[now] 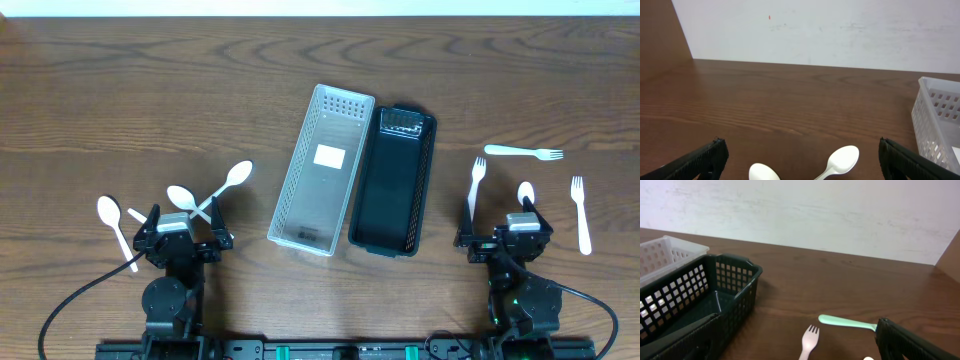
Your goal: Pack container
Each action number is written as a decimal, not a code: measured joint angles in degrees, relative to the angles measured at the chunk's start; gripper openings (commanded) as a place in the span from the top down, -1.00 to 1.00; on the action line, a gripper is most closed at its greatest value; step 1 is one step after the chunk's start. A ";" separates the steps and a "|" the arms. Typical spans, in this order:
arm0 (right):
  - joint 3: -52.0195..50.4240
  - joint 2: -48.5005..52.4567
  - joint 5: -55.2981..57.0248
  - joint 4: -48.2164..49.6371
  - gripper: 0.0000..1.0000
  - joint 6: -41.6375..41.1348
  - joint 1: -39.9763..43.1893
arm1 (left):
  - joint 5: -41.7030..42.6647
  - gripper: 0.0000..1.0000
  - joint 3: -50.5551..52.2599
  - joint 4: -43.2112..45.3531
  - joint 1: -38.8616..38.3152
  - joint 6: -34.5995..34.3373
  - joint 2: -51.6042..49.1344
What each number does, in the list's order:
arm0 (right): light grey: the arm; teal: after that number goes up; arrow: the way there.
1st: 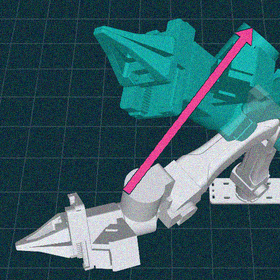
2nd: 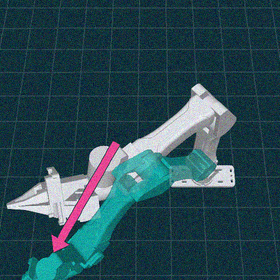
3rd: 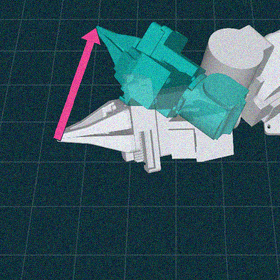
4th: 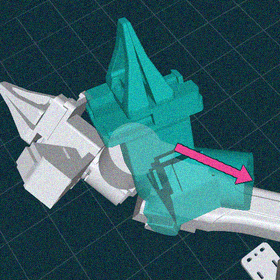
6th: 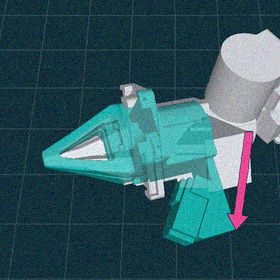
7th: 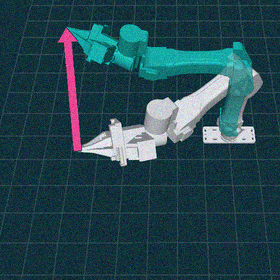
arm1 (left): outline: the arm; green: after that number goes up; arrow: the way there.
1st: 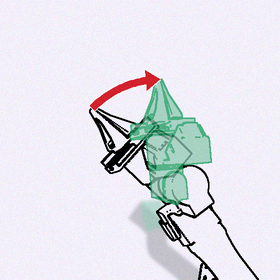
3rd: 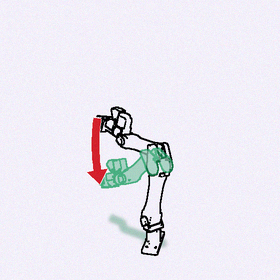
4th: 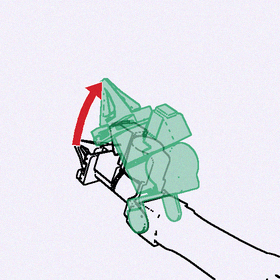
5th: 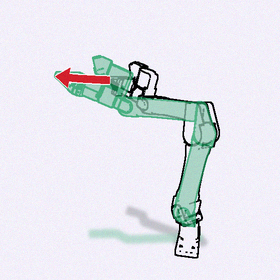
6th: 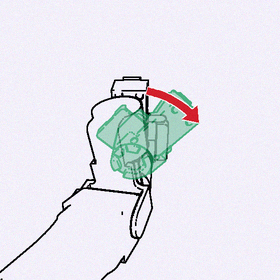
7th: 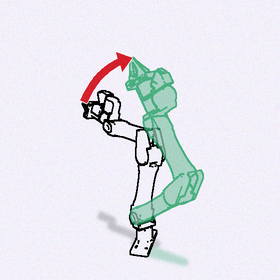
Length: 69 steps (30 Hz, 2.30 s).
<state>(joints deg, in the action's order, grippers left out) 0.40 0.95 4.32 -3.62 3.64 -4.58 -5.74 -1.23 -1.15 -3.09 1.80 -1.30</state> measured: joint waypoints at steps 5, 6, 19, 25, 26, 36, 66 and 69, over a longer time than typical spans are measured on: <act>0.00 0.00 -0.02 0.00 -0.99 0.00 0.00 | 0.00 -0.96 0.00 -0.02 0.00 0.00 0.00; 0.00 0.00 -0.02 0.00 -0.99 0.02 0.00 | 0.00 -0.96 0.00 0.00 0.00 0.00 0.00; 0.00 0.00 -0.02 0.00 -0.99 0.00 0.00 | 0.00 -0.96 0.00 -0.02 0.00 0.00 0.00; 0.00 0.00 -0.02 0.00 -0.99 0.02 0.00 | 0.00 -0.96 0.00 0.00 0.00 0.00 0.00; 0.00 0.00 -0.02 0.00 -0.99 0.02 0.00 | 0.00 -0.96 0.00 0.00 0.00 0.00 0.00; 0.00 0.00 -0.02 0.00 -0.98 0.02 0.00 | 0.00 -0.96 0.00 -0.02 0.00 0.00 0.00; 16.06 16.35 -5.40 -8.87 -0.98 -11.28 0.00 | -0.26 -0.96 -28.02 -22.10 -0.31 -9.68 -19.43; 25.92 26.01 -6.78 -14.34 -0.98 -11.06 0.00 | -0.24 -0.96 -39.58 -30.14 -0.35 -10.38 -29.59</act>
<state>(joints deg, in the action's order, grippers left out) 26.33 26.96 -2.46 -17.96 -7.42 -4.58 -5.98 -40.82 -31.29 -3.44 -8.58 -30.89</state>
